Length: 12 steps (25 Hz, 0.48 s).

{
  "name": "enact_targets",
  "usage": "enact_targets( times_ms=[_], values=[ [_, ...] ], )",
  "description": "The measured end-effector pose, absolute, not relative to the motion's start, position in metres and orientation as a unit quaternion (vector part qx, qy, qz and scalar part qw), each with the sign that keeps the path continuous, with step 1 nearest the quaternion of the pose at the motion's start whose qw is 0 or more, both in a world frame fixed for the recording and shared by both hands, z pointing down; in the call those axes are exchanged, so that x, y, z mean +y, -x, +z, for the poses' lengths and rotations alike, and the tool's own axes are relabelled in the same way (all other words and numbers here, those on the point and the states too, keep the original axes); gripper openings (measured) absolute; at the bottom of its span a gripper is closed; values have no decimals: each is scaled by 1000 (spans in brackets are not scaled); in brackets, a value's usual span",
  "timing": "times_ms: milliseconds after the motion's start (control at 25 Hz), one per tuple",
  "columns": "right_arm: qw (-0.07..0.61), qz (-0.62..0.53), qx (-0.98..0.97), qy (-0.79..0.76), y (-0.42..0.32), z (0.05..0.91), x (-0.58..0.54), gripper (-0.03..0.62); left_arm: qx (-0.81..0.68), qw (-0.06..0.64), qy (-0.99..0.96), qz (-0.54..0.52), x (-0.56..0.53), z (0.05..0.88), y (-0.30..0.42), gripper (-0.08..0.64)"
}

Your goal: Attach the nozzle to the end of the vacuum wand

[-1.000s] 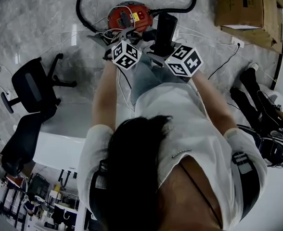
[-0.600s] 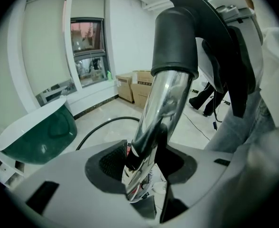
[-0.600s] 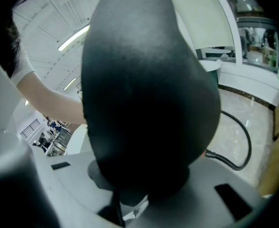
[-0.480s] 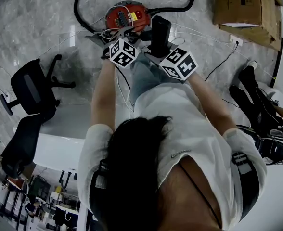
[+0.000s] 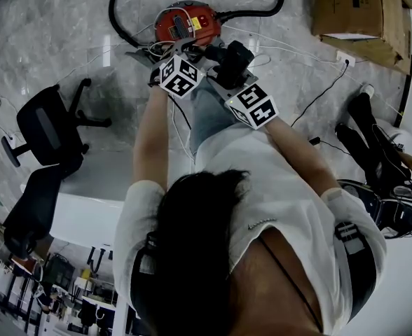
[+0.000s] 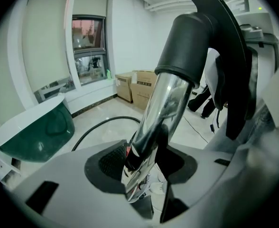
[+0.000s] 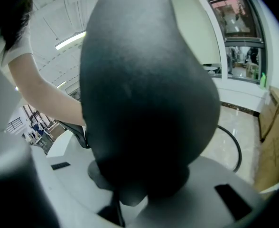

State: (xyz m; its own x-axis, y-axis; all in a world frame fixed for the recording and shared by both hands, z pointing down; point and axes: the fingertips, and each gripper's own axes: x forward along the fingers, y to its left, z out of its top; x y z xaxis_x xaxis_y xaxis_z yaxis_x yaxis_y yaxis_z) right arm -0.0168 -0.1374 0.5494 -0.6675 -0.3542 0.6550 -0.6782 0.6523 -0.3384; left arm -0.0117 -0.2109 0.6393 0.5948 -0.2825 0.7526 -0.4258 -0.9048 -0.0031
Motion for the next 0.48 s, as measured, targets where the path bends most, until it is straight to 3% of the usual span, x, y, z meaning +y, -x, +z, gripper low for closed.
enact_targets(
  times_ms=[480],
  values=[
    [260,283,-870,-309,26,550,-136,109,-193,90,-889,406,-207,636,18,183]
  ],
)
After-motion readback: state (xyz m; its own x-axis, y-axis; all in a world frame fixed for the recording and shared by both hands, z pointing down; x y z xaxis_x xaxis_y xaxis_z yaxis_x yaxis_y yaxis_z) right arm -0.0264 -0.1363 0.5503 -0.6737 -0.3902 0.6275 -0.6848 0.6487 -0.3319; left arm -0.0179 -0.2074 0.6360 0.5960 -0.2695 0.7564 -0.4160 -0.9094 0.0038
